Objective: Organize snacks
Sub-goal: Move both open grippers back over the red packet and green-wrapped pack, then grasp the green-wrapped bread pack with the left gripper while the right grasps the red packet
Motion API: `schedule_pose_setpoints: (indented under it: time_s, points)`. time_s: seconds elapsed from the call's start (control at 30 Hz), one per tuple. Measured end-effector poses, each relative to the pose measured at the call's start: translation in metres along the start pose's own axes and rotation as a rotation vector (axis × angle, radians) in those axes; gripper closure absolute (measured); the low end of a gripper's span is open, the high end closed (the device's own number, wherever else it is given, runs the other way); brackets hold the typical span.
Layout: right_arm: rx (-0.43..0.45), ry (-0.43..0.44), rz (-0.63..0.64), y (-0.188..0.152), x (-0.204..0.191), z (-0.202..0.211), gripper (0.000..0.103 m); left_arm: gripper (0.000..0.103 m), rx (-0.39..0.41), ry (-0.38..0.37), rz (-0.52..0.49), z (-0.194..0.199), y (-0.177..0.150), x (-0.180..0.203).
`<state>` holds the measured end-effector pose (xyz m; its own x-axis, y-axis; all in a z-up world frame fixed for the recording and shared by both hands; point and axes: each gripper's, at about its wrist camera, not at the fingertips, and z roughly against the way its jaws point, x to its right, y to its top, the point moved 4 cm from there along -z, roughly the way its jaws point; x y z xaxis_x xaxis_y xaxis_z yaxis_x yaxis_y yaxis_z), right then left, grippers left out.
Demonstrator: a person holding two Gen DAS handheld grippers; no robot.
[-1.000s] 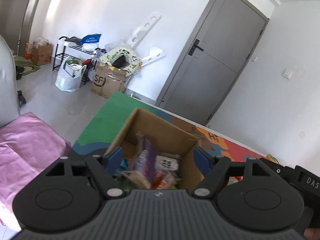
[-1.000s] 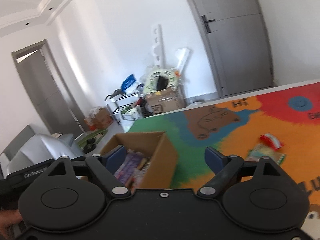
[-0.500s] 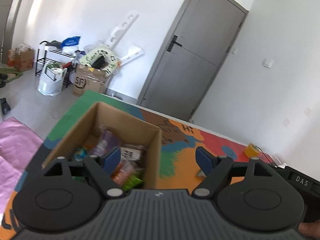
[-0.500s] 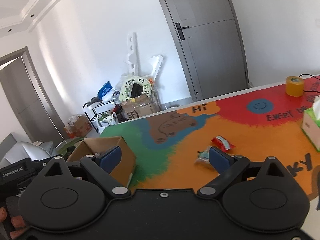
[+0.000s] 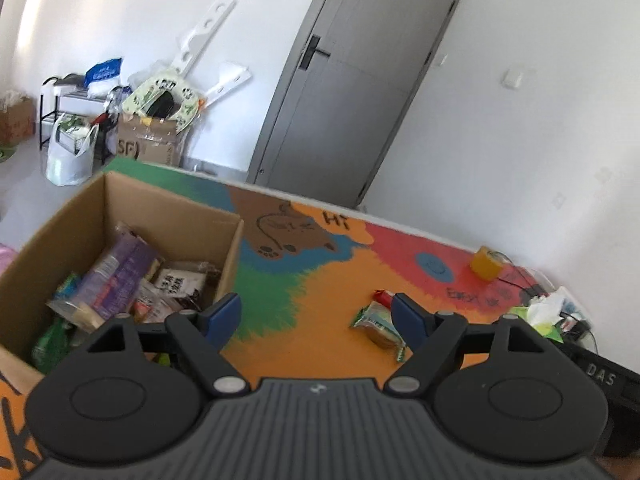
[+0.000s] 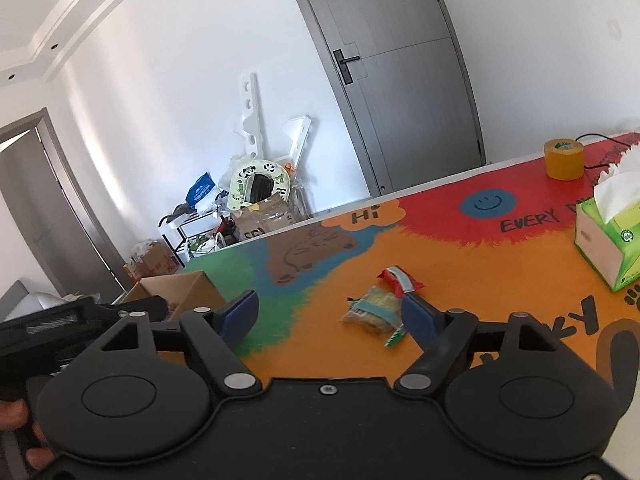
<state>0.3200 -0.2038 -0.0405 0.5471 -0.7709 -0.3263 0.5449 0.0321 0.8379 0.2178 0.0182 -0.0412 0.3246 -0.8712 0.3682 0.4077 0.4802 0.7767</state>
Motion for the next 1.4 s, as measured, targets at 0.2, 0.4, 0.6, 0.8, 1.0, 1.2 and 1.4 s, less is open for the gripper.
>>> schedule_pose_setpoints:
  time_s: [0.2, 0.4, 0.6, 0.8, 1.0, 1.2, 1.4]
  points:
    - [-0.035, -0.008, -0.028, -0.004, 0.023, -0.018, 0.046, 0.022, -0.055, 0.010, 0.019, -0.033, -0.009, 0.014]
    - [-0.038, -0.009, -0.044, -0.003, 0.041, -0.034, 0.045, 0.022, -0.097, 0.020, 0.042, -0.062, -0.013, 0.026]
    - [-0.045, -0.003, -0.103, -0.002, 0.062, -0.053, 0.045, 0.023, -0.135, 0.028, 0.051, -0.096, -0.019, 0.042]
    - [-0.048, -0.017, -0.177, -0.001, 0.089, -0.062, 0.045, 0.023, -0.177, 0.020, 0.062, -0.126, -0.026, 0.062]
    - [-0.064, -0.039, -0.217, -0.004, 0.114, -0.071, 0.044, 0.023, -0.210, 0.007, 0.061, -0.155, -0.038, 0.075]
    - [-0.074, -0.061, -0.261, -0.006, 0.129, -0.078, 0.038, 0.022, -0.216, -0.003, 0.009, -0.173, -0.049, 0.089]
    - [-0.078, -0.062, -0.292, -0.007, 0.137, -0.087, 0.032, 0.022, -0.181, 0.045, -0.118, -0.181, -0.054, 0.103]
